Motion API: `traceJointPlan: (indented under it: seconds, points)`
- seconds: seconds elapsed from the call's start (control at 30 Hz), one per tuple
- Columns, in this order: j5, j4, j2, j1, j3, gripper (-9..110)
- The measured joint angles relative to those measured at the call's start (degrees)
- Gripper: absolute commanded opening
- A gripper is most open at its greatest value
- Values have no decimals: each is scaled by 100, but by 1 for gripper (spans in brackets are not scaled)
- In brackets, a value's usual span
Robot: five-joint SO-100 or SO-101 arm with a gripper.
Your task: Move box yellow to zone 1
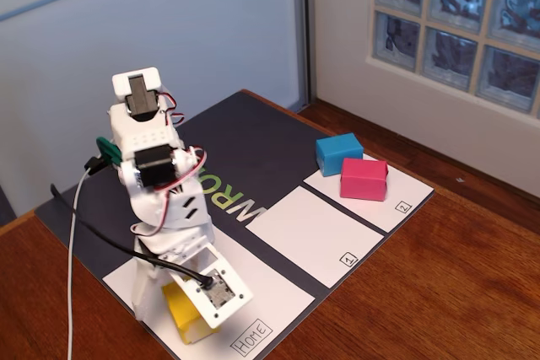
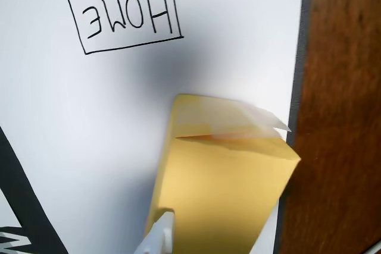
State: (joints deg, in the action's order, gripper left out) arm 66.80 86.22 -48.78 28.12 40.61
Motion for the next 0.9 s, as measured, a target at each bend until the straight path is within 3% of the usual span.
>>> traceJointPlan:
  seconds: [0.7,0.9]
  points:
    - [422,-211,606,-211,0,48]
    - [448,-290,835,-211,0,40]
